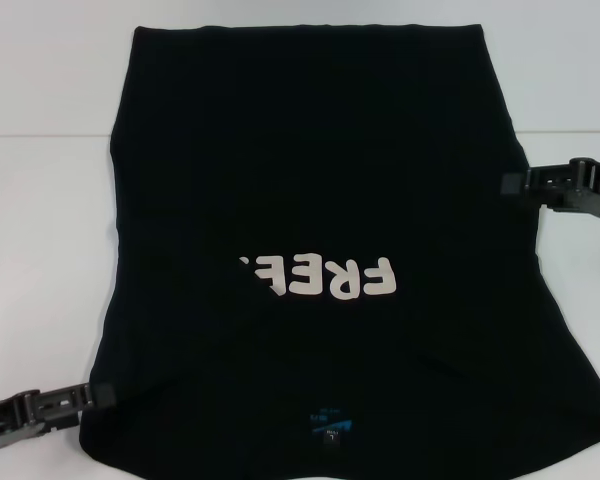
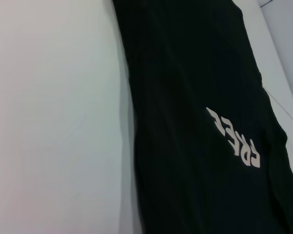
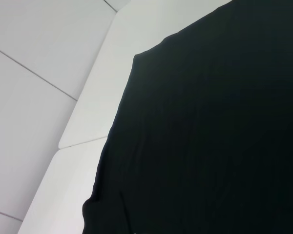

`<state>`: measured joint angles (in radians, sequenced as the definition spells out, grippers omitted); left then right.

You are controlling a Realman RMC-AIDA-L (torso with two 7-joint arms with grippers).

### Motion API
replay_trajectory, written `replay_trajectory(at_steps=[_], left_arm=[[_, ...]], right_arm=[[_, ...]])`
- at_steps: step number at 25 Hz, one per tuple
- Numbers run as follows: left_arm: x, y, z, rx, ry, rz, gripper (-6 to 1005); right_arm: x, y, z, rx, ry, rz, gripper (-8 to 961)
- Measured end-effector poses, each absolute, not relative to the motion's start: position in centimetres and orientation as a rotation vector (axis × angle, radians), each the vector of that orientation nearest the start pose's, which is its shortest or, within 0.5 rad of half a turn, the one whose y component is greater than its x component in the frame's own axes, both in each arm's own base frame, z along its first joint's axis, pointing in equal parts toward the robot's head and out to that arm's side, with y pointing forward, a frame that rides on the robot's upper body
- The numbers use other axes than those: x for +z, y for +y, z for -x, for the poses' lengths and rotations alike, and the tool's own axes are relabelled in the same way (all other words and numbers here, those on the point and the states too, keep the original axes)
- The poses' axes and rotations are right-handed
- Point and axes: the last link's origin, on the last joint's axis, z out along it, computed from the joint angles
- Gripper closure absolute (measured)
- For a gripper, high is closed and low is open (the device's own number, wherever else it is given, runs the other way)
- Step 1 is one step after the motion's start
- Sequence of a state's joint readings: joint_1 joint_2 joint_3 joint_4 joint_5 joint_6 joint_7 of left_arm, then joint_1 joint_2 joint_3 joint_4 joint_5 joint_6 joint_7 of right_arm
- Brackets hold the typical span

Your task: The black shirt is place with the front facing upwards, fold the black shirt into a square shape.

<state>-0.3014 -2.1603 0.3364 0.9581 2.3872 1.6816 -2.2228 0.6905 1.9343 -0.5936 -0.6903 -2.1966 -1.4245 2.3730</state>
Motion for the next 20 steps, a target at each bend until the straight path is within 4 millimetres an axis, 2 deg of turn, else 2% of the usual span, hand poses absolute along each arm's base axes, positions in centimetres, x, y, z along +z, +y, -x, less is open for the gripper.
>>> replay_trajectory(at_steps=[6, 17, 20], left_arm=[[3.4, 24.5, 35.7, -0.541, -1.964, 1.999, 120], [2.4, 25.2, 35.0, -0.495, -2.022, 2.019, 126], [2.4, 25.3, 35.1, -0.485, -2.033, 2.008, 187]], right_arm=[[7.2, 40.0, -26.4, 0.62, 1.678, 2.203, 461], [7.8, 39.9, -26.7, 0.646, 1.669, 2.185, 462], [7.8, 39.9, -26.7, 0.646, 1.669, 2.185, 463]])
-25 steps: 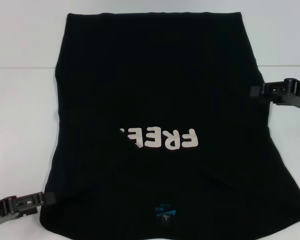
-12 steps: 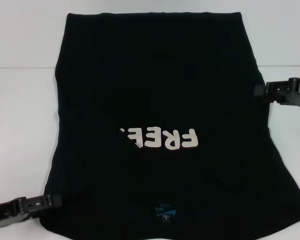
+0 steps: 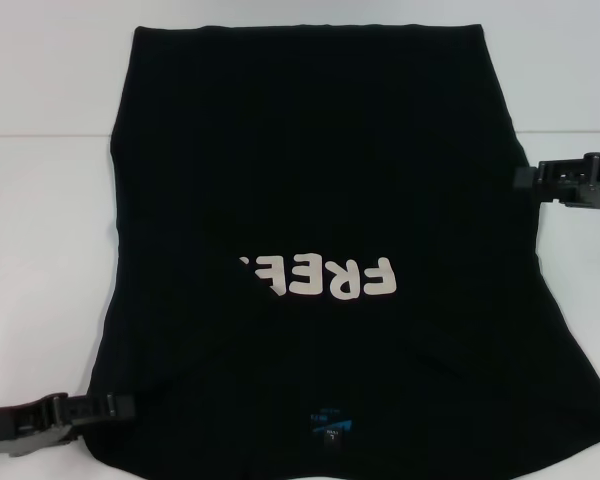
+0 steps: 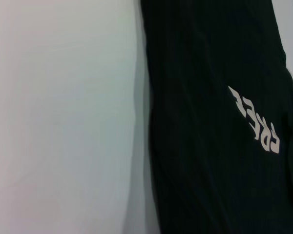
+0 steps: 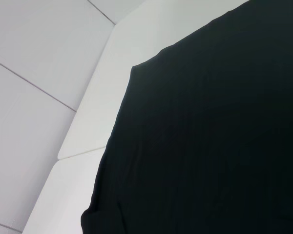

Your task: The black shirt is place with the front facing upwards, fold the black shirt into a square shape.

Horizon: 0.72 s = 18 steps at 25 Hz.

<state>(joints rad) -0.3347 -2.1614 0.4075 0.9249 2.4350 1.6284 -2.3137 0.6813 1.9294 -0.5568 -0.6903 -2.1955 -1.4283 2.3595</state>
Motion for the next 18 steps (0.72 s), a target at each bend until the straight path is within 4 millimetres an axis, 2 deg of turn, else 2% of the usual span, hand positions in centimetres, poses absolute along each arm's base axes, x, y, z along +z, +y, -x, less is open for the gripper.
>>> replay_trajectory(at_steps=[7, 18], left_arm=[[2.5, 25.34, 35.12, 0.57, 2.389, -2.337, 329], [2.58, 25.35, 34.96, 0.587, 2.377, -2.333, 777]], right_arm=[[7.79, 39.86, -26.79, 0.646, 1.671, 2.184, 461], [7.63, 39.52, -27.22, 0.626, 1.68, 2.183, 462]])
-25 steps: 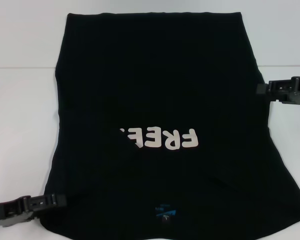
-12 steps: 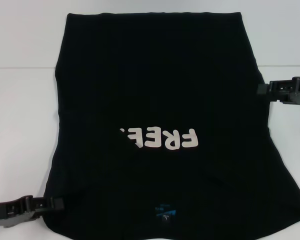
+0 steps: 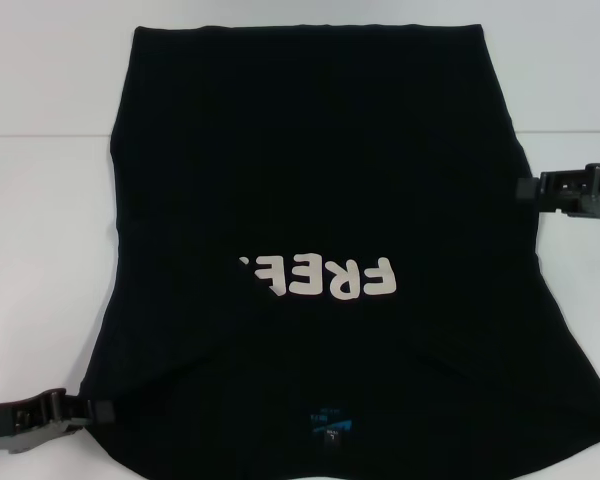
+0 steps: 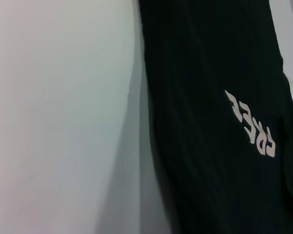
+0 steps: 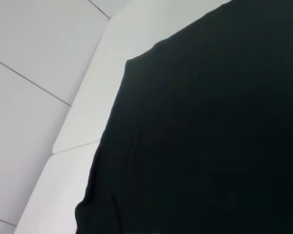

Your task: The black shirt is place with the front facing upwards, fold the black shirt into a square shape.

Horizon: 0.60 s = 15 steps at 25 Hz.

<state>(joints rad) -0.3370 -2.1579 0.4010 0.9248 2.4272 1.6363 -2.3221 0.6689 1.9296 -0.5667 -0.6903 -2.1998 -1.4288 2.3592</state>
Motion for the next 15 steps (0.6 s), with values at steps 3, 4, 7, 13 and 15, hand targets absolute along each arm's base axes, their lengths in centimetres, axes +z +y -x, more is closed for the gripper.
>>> replay_trajectory(at_steps=[3, 4, 7, 13, 15], left_arm=[[2.7, 25.4, 34.8, 0.591, 2.355, -2.345, 978], [2.7, 25.4, 34.8, 0.595, 2.347, -2.349, 978], [2.9, 25.5, 34.5, 0.617, 2.314, -2.368, 978], [3.1, 26.1, 33.5, 0.659, 2.234, -2.389, 978], [3.2, 26.5, 33.3, 0.668, 2.224, -2.401, 978]], right_arm=[[7.6, 39.1, -27.6, 0.6, 1.69, 2.191, 462], [7.7, 39.0, -27.7, 0.593, 1.691, 2.194, 462], [8.1, 38.2, -28.1, 0.575, 1.701, 2.22, 460], [9.3, 36.1, -29.8, 0.405, 1.759, 2.275, 461], [9.7, 35.4, -30.6, 0.292, 1.783, 2.276, 461]])
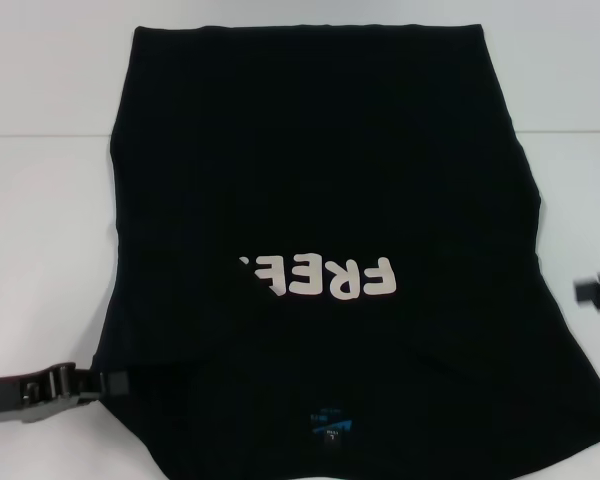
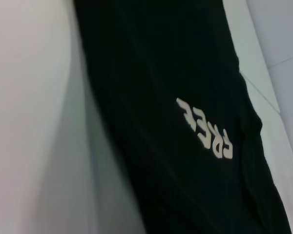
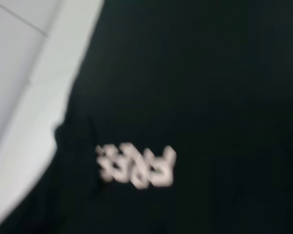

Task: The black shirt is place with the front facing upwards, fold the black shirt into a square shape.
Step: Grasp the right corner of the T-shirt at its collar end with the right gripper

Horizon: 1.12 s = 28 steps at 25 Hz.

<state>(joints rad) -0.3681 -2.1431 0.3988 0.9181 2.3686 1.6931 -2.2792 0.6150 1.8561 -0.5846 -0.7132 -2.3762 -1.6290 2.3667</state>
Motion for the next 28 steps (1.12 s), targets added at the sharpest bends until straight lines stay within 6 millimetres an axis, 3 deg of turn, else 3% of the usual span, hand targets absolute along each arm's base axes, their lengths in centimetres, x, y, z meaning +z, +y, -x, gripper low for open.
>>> replay_trajectory(at_steps=[4, 9, 28], left_arm=[[3.2, 27.2, 33.0, -0.586, -1.945, 2.126, 979], [3.2, 27.7, 32.9, -0.584, -1.938, 2.131, 979], [3.1, 27.8, 33.1, -0.591, -1.942, 2.116, 978]], right_arm=[[9.9, 34.4, -31.9, 0.084, 1.807, 2.255, 461], [9.0, 33.7, -32.3, -0.027, 1.798, 2.289, 462], [7.3, 32.5, -33.4, -0.13, 1.805, 2.288, 460]])
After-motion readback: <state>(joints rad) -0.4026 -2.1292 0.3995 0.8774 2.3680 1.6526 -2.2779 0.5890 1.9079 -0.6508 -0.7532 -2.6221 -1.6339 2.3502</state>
